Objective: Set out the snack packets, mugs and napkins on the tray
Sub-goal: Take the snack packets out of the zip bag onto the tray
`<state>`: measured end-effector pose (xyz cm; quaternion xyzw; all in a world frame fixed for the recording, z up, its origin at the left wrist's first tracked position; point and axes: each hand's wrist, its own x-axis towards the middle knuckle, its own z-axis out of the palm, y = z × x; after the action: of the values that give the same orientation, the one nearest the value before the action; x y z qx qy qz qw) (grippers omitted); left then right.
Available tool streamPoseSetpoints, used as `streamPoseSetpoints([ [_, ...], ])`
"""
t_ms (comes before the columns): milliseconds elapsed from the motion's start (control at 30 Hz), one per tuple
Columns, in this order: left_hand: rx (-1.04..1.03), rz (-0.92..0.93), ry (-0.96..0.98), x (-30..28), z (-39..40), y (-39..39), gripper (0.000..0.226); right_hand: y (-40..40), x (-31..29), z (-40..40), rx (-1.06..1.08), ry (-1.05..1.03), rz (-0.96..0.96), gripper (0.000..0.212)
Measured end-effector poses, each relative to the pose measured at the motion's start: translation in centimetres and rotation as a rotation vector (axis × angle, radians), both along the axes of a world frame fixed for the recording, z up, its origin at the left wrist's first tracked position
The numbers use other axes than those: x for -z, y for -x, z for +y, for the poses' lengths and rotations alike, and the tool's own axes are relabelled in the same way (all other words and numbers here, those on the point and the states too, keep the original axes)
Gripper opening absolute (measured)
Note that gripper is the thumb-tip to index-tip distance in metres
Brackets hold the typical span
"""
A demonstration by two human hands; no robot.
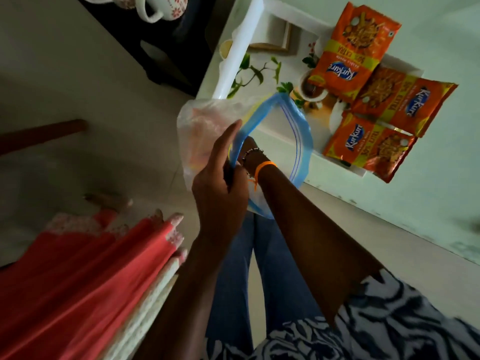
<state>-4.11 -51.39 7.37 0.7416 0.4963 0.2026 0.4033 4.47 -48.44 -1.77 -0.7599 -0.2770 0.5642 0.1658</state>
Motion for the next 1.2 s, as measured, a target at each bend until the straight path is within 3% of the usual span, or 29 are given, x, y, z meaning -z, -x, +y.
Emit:
streamPoseSetpoints([
  [100, 0.013, 0.056, 0.016, 0.5, 0.9, 0.7, 0.050, -0.1, -0.7, -0.5, 0.025, -0.096, -0.088, 0.015],
  [400, 0.025, 0.248, 0.102, 0.4, 2.8, -2.0, 0.055, -6.4, -7.3, -9.3, 0.322, -0.281, -0.275, 0.022],
  [500, 0.044, 0.318, 0.096, 1.1, 3.0, -2.3, 0.055, -8.0, -7.3, -12.0, 0.571, -0.297, -0.231, 0.019],
  [600, 0.022, 0.382, 0.092, 1.4, 3.5, -1.8, 0.056, -9.0, -5.8, -13.4, 0.973, -0.275, -0.034, 0.023],
  [700, 0.003, 0.404, 0.078, 1.6, 4.1, -1.1, 0.056, -9.7, -3.2, -13.5, 1.146, -0.206, 0.006, 0.030],
  [800, 0.003, 0.410, 0.045, 1.5, 4.5, 0.0, 0.053, -10.5, -0.2, -12.5, 1.079, -0.096, -0.039, 0.031],
  [933, 0.005, 0.410, 0.016, 1.1, 5.4, 1.4, 0.047, -11.1, 2.5, -10.6, 0.770, -0.049, -0.134, 0.023],
  [1100, 0.007, 0.375, 0.053, -0.2, 5.5, 0.8, 0.050, -11.9, 3.4, -9.9, 0.471, 0.076, -0.362, 0.040],
  [1200, -0.001, 0.356, 0.081, -0.8, 5.3, -0.2, 0.050, -10.2, 0.9, -11.4, 0.400, -0.041, -0.523, 0.040],
])
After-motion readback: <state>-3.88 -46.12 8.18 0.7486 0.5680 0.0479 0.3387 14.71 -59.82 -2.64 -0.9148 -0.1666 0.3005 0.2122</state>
